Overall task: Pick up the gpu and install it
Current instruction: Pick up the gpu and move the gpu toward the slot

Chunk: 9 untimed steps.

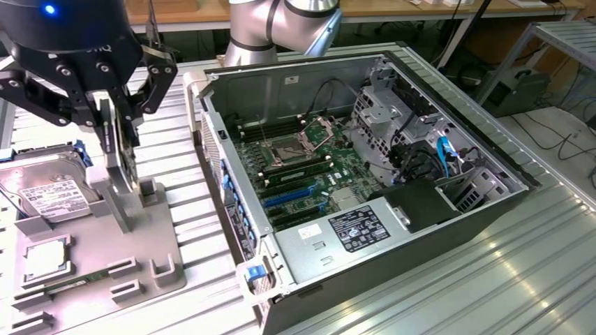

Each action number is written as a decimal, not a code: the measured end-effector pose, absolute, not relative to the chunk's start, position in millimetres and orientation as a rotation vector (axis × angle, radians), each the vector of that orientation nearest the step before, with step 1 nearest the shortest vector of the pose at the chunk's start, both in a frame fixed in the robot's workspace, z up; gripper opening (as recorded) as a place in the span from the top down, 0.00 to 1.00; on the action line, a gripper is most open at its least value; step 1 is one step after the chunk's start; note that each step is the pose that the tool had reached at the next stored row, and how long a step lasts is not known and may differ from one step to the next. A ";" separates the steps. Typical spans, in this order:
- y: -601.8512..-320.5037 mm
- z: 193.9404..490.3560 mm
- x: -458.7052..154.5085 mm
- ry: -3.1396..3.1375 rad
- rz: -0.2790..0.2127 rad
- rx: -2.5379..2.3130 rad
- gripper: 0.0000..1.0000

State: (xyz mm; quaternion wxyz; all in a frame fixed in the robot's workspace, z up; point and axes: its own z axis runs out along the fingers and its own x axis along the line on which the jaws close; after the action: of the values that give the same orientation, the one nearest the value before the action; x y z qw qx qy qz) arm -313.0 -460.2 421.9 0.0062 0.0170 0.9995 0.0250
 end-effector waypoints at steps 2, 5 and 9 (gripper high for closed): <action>-460.2 425.3 -313.0 3.128 0.078 0.053 0.72; -460.2 430.8 -313.0 3.128 0.078 0.053 0.72; -460.2 439.6 -313.0 3.128 0.078 0.053 0.72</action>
State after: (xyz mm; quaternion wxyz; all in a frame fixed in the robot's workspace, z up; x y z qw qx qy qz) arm -313.0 -460.2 439.6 0.0063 0.0170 0.9995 0.0250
